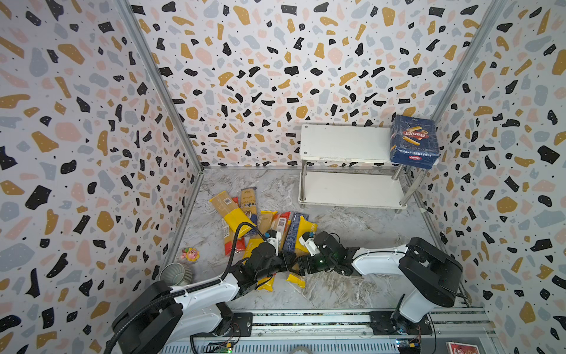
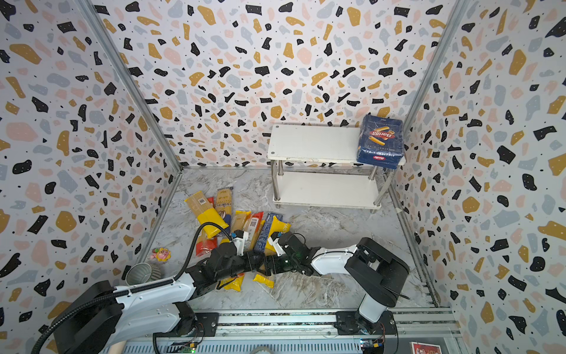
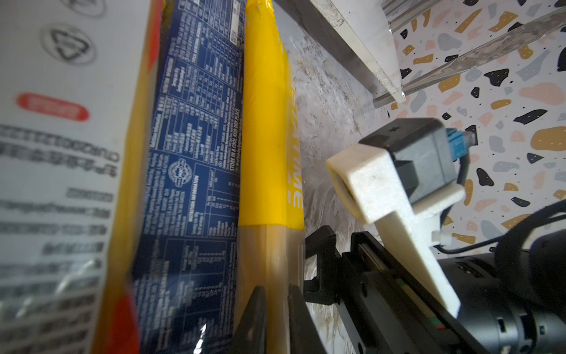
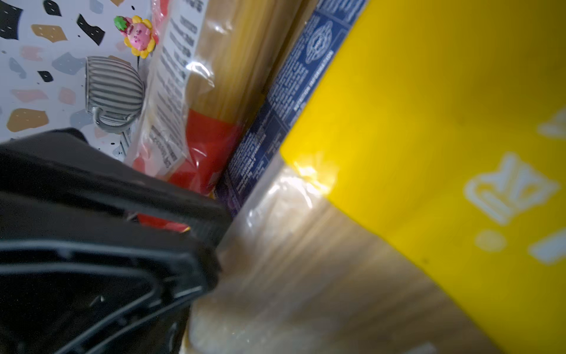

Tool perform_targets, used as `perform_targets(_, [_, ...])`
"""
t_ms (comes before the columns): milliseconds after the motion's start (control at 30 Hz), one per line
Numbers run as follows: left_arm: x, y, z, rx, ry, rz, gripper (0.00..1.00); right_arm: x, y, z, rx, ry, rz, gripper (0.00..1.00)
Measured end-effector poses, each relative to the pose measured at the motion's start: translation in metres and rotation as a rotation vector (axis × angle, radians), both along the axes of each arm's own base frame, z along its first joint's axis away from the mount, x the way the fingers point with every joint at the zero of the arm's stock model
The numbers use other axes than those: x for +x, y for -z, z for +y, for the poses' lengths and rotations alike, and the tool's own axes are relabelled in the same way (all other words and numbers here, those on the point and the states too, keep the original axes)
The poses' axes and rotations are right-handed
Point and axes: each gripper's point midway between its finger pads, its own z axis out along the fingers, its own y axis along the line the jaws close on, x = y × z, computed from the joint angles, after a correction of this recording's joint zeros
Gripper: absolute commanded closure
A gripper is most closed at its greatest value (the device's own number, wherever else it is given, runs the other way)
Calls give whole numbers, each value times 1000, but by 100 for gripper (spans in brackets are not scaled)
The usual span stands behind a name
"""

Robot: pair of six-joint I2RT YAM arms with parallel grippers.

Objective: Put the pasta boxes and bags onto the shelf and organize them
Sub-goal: 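Close the right gripper on the yellow PASTATIME bag's end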

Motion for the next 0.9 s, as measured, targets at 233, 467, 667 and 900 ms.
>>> perform_targets(233, [0, 4, 11, -1, -35, -8, 84, 1, 5, 5, -123, 39, -25, 12])
perform_targets(467, [-3, -6, 28, 0, -79, -46, 83, 12, 13, 11, -244, 99, -59, 19])
perform_targets(667, [-14, -26, 35, -38, -53, -80, 76, 25, 17, 17, -244, 168, -42, 53])
perform_targets(900, [-22, -23, 46, 33, -19, -78, 6, 28, 13, 9, -163, 205, -12, 69])
